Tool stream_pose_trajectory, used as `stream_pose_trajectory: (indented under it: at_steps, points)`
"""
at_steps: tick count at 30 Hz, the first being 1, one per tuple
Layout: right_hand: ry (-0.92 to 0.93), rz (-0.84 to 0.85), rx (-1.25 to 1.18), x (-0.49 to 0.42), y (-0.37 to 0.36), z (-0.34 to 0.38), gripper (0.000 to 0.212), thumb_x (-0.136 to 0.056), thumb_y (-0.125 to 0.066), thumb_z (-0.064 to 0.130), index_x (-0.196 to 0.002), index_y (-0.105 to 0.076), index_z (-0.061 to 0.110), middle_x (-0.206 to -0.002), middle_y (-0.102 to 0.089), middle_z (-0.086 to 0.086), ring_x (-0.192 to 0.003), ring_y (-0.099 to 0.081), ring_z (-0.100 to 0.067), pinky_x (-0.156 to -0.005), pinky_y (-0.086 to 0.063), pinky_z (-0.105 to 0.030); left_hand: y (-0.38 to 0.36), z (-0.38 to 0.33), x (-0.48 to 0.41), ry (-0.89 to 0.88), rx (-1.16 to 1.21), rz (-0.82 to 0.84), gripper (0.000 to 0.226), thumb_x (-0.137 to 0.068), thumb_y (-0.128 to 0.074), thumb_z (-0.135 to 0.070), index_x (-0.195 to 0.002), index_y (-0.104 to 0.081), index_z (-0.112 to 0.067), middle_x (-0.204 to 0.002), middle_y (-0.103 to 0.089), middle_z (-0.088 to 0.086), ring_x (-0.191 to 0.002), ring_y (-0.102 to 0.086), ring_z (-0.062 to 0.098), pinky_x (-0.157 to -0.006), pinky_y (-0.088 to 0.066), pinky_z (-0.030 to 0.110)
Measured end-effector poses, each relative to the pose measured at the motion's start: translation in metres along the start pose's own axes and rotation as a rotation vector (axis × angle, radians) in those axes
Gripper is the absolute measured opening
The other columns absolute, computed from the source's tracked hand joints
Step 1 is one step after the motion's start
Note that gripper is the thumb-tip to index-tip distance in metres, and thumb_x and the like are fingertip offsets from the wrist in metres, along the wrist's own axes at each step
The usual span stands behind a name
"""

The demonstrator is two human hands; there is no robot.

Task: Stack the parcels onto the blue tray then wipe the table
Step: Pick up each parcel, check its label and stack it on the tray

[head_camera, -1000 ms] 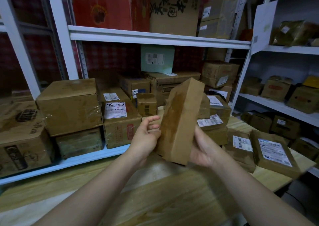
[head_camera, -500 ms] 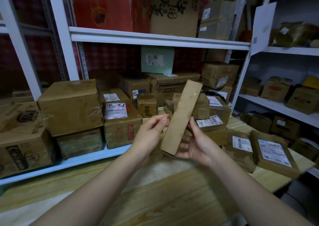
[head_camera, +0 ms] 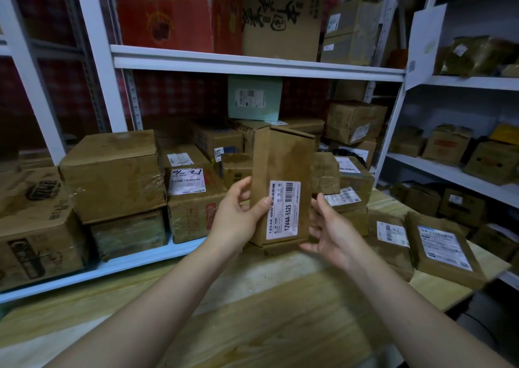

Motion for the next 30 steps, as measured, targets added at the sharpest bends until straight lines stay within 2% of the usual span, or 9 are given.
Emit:
stream_pose_trajectory:
  at_steps: [3,7,11,13,16,20,25,28,30]
  points:
    - [0.014,-0.010,0.023,0.002,0.006,0.001,0.038,-0.099,-0.048,0.047,-0.119,-0.068,0.021,-0.115,-0.074,-0.010,-0.110,-0.067,-0.028,-0.096,-0.052,-0.053,0.002,-0.004,-0.001,0.075,0.094,-0.036,0.051,-0.091,-0.066,-0.023,-0.138,-0.045,-0.023,-0.107,-0.071,-0.003,-0.094,-0.068,0.009,-0.073,-0.053,0.025]
    - [0.030,0.004,-0.007,0.007,0.008,0.004,0.040,-0.102,-0.045,0.044,-0.111,-0.072,0.016,-0.115,-0.074,-0.015,-0.117,-0.065,-0.033,-0.108,-0.045,-0.053,0.004,-0.007,-0.006,0.258,0.172,-0.081,0.048,-0.090,-0.065,-0.038,-0.133,-0.052,-0.019,-0.099,-0.073,-0.002,-0.096,-0.068,0.017,-0.087,-0.053,0.036]
    - [0.089,0.010,-0.031,0.010,0.011,0.007,0.035,-0.101,-0.047,0.040,-0.102,-0.072,0.016,-0.115,-0.073,-0.015,-0.120,-0.063,-0.032,-0.108,-0.044,-0.054,0.005,-0.010,-0.005,0.413,0.270,-0.088,0.028,-0.090,-0.064,-0.043,-0.103,-0.069,-0.018,-0.084,-0.077,0.002,-0.086,-0.070,0.022,-0.078,-0.055,0.037]
    - [0.120,-0.010,-0.059,0.011,0.011,0.009,0.031,-0.101,-0.049,0.037,-0.101,-0.070,0.015,-0.117,-0.072,-0.016,-0.120,-0.063,-0.032,-0.107,-0.045,-0.054,0.005,-0.011,-0.004,0.475,0.318,-0.064,0.027,-0.090,-0.063,-0.043,-0.100,-0.070,-0.019,-0.096,-0.076,0.007,-0.089,-0.070,0.022,-0.063,-0.059,0.031]
    - [0.131,-0.001,-0.129,0.013,0.009,0.011,0.024,-0.101,-0.050,0.034,-0.101,-0.064,0.015,-0.123,-0.069,-0.019,-0.120,-0.062,-0.033,-0.107,-0.044,-0.055,0.004,-0.010,-0.003,0.535,0.340,-0.003,0.024,-0.091,-0.063,-0.041,-0.092,-0.069,-0.019,-0.083,-0.074,0.007,-0.074,-0.068,0.018,-0.042,-0.053,0.022]
    - [0.156,-0.002,-0.109,0.013,0.008,0.011,0.024,-0.099,-0.052,0.035,-0.106,-0.065,0.015,-0.124,-0.068,-0.017,-0.121,-0.061,-0.031,-0.108,-0.043,-0.054,0.002,-0.005,-0.003,0.612,0.339,0.027,0.021,-0.091,-0.063,-0.038,-0.088,-0.067,-0.018,-0.075,-0.074,0.008,-0.066,-0.070,0.018,-0.052,-0.056,0.025]
    - [0.205,0.026,0.098,0.015,0.008,0.011,0.039,-0.098,-0.053,0.040,-0.127,-0.065,0.016,-0.117,-0.074,-0.006,-0.115,-0.066,-0.025,-0.106,-0.048,-0.045,0.001,-0.002,-0.002,0.578,0.263,-0.017,0.017,-0.094,-0.057,-0.027,-0.102,-0.070,-0.019,-0.093,-0.074,0.003,-0.087,-0.066,0.019,-0.063,-0.044,0.027]
    - [0.231,0.017,0.235,0.014,0.007,0.011,0.034,-0.101,-0.046,0.044,-0.122,-0.068,0.027,-0.119,-0.071,0.000,-0.120,-0.059,-0.021,-0.108,-0.044,-0.043,0.000,-0.006,0.000,0.510,0.315,-0.054,0.027,-0.100,-0.047,-0.021,-0.119,-0.067,-0.024,-0.091,-0.072,0.001,-0.082,-0.062,0.014,-0.062,-0.040,0.027]
    - [0.248,0.011,0.276,0.014,0.004,0.012,0.028,-0.102,-0.044,0.045,-0.115,-0.067,0.036,-0.126,-0.064,0.007,-0.123,-0.053,-0.015,-0.108,-0.041,-0.040,0.000,-0.008,-0.002,0.478,0.357,-0.054,0.032,-0.102,-0.042,-0.020,-0.124,-0.064,-0.028,-0.101,-0.070,0.001,-0.090,-0.060,0.014,-0.074,-0.042,0.031]
Point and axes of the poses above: each hand's wrist, its own x-axis away from the middle knuckle, its own y-axis out of the back of the hand, z = x × y, the point moved 1 cm from there along -x, towards the middle knuckle
